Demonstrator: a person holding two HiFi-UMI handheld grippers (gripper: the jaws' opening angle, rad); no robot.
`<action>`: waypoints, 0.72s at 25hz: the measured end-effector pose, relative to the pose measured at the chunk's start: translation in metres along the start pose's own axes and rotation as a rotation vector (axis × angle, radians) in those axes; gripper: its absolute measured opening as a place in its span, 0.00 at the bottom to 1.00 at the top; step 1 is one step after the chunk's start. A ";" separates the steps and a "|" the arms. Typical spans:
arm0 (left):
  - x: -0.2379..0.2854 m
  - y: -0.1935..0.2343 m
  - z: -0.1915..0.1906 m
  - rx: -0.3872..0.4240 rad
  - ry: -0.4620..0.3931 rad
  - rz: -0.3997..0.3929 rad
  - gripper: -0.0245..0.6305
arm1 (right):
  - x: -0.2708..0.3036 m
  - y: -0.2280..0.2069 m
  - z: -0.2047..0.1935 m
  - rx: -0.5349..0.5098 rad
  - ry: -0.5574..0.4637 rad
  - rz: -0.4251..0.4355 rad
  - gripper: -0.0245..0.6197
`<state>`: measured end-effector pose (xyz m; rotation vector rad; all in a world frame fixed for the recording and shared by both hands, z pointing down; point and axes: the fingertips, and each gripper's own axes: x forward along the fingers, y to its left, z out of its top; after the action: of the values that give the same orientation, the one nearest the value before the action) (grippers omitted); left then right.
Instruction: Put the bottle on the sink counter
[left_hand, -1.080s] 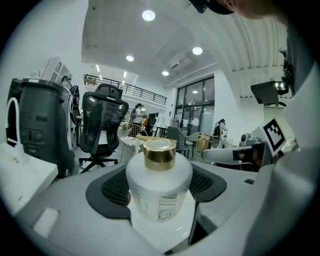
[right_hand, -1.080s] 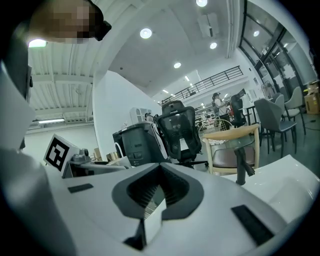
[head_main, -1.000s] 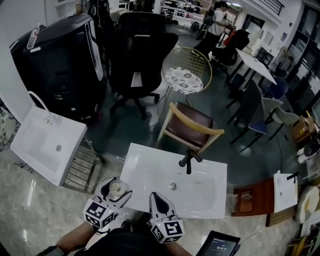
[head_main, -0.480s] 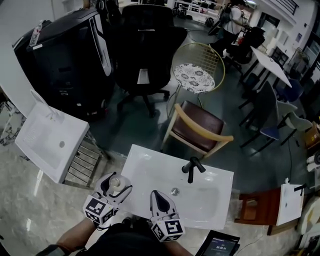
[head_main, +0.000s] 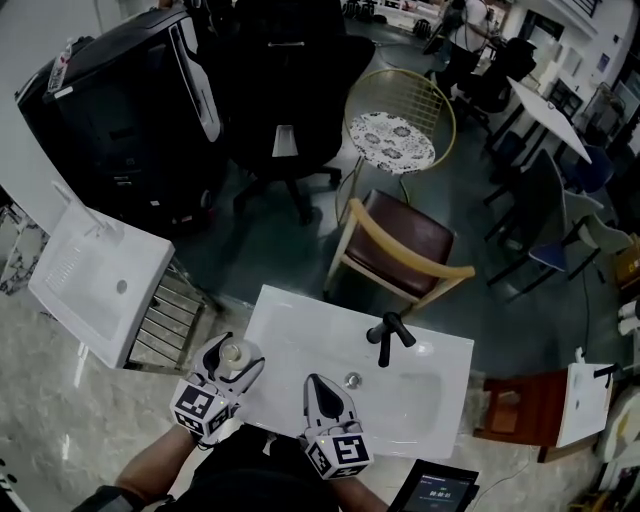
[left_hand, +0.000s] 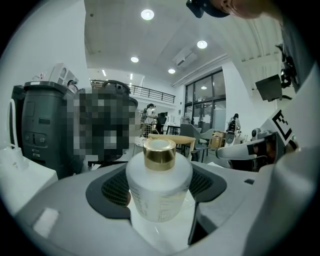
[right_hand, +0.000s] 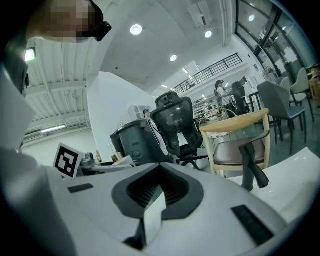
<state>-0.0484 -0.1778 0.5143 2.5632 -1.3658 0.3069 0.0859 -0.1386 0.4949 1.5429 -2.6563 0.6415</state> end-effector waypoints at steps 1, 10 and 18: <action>0.005 0.003 -0.002 0.008 -0.003 -0.005 0.55 | 0.002 -0.001 -0.002 0.004 0.002 -0.008 0.03; 0.056 0.032 -0.029 0.050 0.040 -0.067 0.55 | 0.025 -0.014 -0.015 0.024 0.016 -0.084 0.03; 0.099 0.053 -0.050 0.052 0.048 -0.095 0.55 | 0.050 -0.030 -0.028 0.036 0.057 -0.128 0.03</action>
<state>-0.0426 -0.2705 0.5952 2.6351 -1.2312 0.3892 0.0793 -0.1827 0.5413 1.6612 -2.4943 0.7181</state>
